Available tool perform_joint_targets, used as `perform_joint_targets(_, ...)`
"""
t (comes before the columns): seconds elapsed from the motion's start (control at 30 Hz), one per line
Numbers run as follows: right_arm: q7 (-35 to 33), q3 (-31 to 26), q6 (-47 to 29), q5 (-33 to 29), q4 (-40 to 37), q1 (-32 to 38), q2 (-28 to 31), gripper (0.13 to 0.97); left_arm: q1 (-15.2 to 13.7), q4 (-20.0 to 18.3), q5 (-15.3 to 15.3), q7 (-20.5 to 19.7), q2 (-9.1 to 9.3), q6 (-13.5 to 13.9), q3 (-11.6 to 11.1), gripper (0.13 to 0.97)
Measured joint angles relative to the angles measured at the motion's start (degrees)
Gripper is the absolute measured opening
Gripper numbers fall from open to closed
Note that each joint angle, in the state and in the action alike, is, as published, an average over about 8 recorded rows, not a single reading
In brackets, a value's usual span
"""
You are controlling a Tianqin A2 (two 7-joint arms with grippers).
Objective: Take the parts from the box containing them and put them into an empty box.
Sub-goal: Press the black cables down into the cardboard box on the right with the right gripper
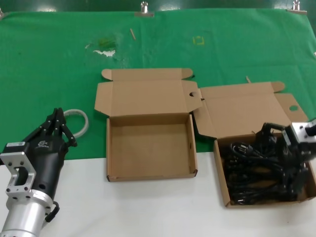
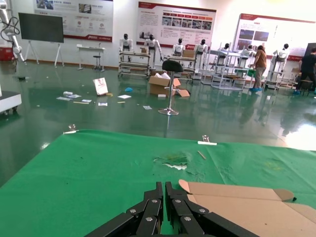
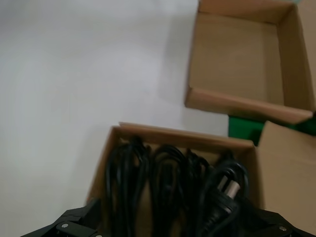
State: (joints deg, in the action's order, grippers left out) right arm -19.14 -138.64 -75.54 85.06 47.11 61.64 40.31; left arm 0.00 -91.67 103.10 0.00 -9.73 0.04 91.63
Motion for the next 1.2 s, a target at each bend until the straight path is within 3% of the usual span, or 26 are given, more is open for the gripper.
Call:
perform_joint_targets(0.37, -2.69, 2.96, 0.14, -5.26, -9.47, 3.32, -6.44, 0.966, 0.00, 0.00, 0.00, 0.00, 0.00, 0.00, 0.00, 0.156)
perform_joint_targets(1.2, -10.01, 7.63, 1.14, -9.90, -22.41, 4.45, -10.84, 0.936, 0.00, 0.00, 0.00, 0.00, 0.00, 0.00, 0.00, 0.156)
